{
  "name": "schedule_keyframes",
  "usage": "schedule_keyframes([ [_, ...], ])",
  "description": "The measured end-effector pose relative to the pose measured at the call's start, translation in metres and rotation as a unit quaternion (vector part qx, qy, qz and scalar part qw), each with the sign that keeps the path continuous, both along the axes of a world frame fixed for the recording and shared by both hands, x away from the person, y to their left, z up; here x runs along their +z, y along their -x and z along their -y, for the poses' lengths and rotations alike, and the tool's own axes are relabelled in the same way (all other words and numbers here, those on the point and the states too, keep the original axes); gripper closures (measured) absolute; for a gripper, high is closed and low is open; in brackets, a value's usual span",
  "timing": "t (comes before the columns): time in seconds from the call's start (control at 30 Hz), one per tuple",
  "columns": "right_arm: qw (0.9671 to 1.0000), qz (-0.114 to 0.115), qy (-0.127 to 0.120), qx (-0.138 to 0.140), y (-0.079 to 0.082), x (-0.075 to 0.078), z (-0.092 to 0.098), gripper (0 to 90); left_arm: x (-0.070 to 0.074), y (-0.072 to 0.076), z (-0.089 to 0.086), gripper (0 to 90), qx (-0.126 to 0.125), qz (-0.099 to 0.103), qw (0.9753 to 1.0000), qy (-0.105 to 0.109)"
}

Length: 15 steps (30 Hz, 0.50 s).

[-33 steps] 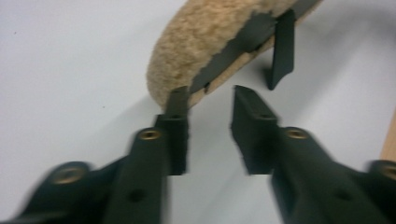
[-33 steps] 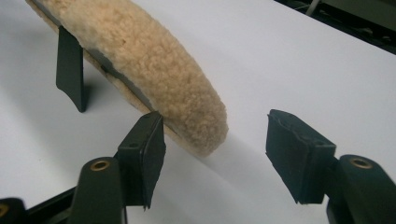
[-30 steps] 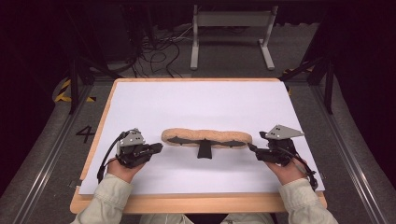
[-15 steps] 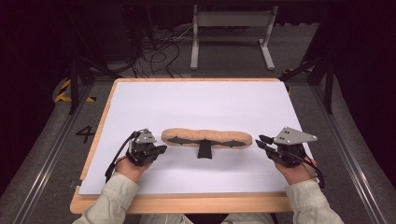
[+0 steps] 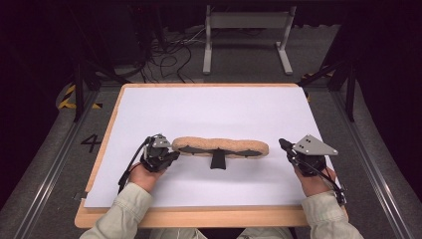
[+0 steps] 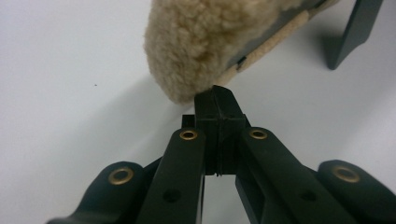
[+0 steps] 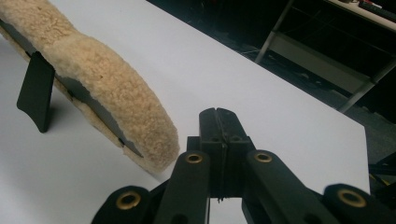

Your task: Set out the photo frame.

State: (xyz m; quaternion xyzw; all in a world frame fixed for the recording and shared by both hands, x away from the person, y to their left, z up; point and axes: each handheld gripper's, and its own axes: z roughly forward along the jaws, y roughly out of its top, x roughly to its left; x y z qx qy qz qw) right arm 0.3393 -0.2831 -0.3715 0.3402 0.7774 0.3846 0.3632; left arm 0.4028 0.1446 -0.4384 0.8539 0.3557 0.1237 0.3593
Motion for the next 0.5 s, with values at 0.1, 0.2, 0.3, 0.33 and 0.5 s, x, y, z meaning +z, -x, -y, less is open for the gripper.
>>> schedule_keyframes([
  [0.1, 1.0, -0.001, 0.0, -0.001, -0.0005, -0.0006, -0.0003, 90.0, -0.0011, -0.0031, 0.0024, 90.0, 0.002, 0.002, 1.0, -0.005],
  [0.2, 1.0, 0.001, -0.001, -0.001, -0.0006, -0.0009, -0.0005, 90.0, -0.0015, -0.0053, 0.005, 90.0, 0.006, 0.008, 0.9999, -0.011],
  [0.3, 1.0, -0.003, -0.002, -0.002, -0.0011, -0.0019, -0.0003, 90.0, -0.0021, -0.008, 0.0057, 90.0, 0.012, 0.01, 0.9999, -0.007],
  [0.33, 1.0, -0.004, -0.004, -0.002, -0.0017, -0.0024, -0.0001, 90.0, -0.0023, -0.0096, 0.0063, 90.0, 0.015, 0.011, 0.9998, -0.005],
  [0.5, 0.9993, -0.031, -0.021, 0.007, -0.0095, -0.0074, 0.0004, 90.0, -0.0028, -0.0112, 0.0078, 90.0, 0.013, 0.01, 0.9998, -0.006],
])
